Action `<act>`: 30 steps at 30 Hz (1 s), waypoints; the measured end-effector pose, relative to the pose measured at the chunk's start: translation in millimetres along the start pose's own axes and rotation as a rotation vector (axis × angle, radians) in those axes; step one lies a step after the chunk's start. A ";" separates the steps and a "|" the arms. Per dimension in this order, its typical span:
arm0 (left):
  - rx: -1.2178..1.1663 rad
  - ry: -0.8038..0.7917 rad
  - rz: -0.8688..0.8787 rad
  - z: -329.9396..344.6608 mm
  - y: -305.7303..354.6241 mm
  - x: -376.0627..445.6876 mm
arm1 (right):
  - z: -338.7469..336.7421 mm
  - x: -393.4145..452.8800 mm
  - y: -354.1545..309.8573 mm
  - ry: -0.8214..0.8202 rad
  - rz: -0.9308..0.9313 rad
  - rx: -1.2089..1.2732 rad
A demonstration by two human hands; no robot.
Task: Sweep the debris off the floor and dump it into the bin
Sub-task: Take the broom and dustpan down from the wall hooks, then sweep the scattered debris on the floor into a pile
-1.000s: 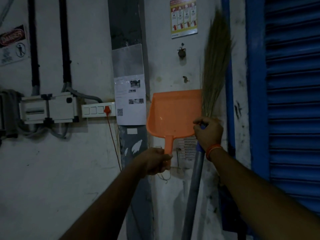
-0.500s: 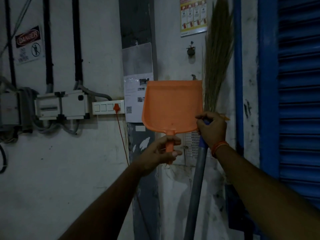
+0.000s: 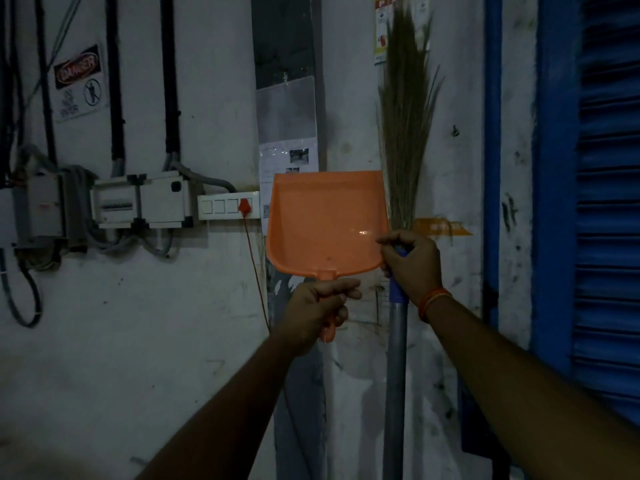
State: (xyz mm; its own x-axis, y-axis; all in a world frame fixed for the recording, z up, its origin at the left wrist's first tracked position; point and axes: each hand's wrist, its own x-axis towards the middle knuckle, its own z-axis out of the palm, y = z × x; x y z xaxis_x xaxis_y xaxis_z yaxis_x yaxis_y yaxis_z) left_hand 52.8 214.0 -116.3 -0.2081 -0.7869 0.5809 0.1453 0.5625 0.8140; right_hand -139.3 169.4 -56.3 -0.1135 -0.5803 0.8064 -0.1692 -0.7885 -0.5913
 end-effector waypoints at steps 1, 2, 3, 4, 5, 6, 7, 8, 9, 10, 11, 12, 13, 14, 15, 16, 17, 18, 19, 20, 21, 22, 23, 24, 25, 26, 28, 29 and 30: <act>-0.007 0.057 0.008 -3.1 0.1 -6.3 | 4.9 -1.6 1.4 -0.028 0.003 0.013; -0.012 0.113 0.015 -7.3 0.7 -14.1 | 10.5 -3.5 1.8 -0.057 0.008 0.031; -0.011 0.171 0.016 -13.0 1.0 -23.7 | 16.8 -5.6 3.0 -0.084 0.019 0.056; 0.008 0.236 0.010 -20.2 0.4 -34.9 | 23.9 -8.2 4.2 -0.109 0.033 0.079; 0.043 0.306 -0.001 -29.4 -1.3 -46.9 | 31.6 -11.6 5.6 -0.134 0.046 0.097; 0.085 0.369 -0.012 -38.1 -2.5 -60.0 | 40.7 -15.9 7.3 -0.159 0.060 0.107; 0.126 0.427 -0.028 -48.2 -4.7 -73.6 | 50.8 -21.3 8.9 -0.185 0.079 0.121; 0.160 0.478 -0.039 -58.1 -6.1 -87.9 | 62.1 -27.9 10.0 -0.214 0.101 0.136; 0.190 0.521 -0.047 -68.0 -7.1 -102.9 | 75.0 -35.3 10.7 -0.247 0.121 0.158; 0.210 0.556 -0.055 -77.5 -6.9 -118.7 | 89.2 -43.9 11.2 -0.282 0.142 0.182; 0.225 0.587 -0.069 -86.9 -6.3 -135.4 | 103.8 -54.0 10.4 -0.318 0.164 0.211; 0.235 0.614 -0.086 -95.3 -4.5 -152.5 | 118.9 -64.7 9.7 -0.351 0.189 0.237; 0.244 0.640 -0.104 -104.0 -3.0 -170.6 | 134.5 -76.4 8.6 -0.381 0.219 0.262; 0.252 0.661 -0.119 -111.8 -1.2 -189.1 | 149.6 -89.4 5.4 -0.408 0.251 0.287; 0.260 0.684 -0.133 -119.7 0.9 -207.4 | 164.8 -102.7 2.1 -0.434 0.283 0.313; 0.270 0.710 -0.147 -126.5 3.9 -225.2 | 179.9 -116.0 -1.4 -0.462 0.314 0.335; 0.279 0.741 -0.164 -134.0 6.6 -243.2 | 194.5 -129.6 -5.4 -0.489 0.347 0.351; 0.289 0.768 -0.179 -141.4 9.7 -261.7 | 209.0 -143.3 -8.8 -0.517 0.379 0.363; 0.298 0.794 -0.194 -148.8 13.2 -280.4 | 223.5 -157.2 -11.4 -0.544 0.410 0.379; 0.309 0.822 -0.204 -155.2 17.2 -299.6 | 237.7 -171.5 -13.6 -0.572 0.442 0.396; 0.320 0.852 -0.212 -160.7 21.4 -319.2 | 251.1 -186.7 -16.8 -0.605 0.476 0.412; 0.327 0.879 -0.220 -165.3 25.5 -339.3 | 264.2 -202.9 -19.5 -0.639 0.512 0.425; 0.331 0.906 -0.232 -169.5 28.6 -360.0 | 276.0 -220.5 -22.0 -0.668 0.548 0.439; 0.330 0.928 -0.245 -173.1 31.4 -379.9 | 286.0 -238.7 -25.1 -0.692 0.582 0.453; 0.330 0.949 -0.260 -176.8 33.8 -398.9 | 295.3 -257.0 -28.0 -0.714 0.615 0.466; 0.329 0.967 -0.276 -179.7 36.3 -416.9 | 303.0 -275.5 -30.7 -0.736 0.648 0.479; 0.329 0.990 -0.309 -184.7 40.8 -449.8 | 316.7 -310.8 -33.9 -0.777 0.715 0.500; 0.332 0.999 -0.325 -186.2 42.5 -464.1 | 322.5 -327.0 -34.7 -0.795 0.742 0.506; 0.334 1.011 -0.339 -187.3 43.6 -477.5 | 328.2 -341.9 -34.9 -0.814 0.763 0.507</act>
State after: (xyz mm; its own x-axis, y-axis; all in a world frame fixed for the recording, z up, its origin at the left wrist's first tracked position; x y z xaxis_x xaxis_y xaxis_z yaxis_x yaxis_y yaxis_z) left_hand 339.6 566.8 -357.6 0.7166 -0.6717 0.1879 -0.0689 0.1999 0.9774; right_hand 226.7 328.5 -314.2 0.6592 -0.7426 0.1184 0.0939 -0.0749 -0.9928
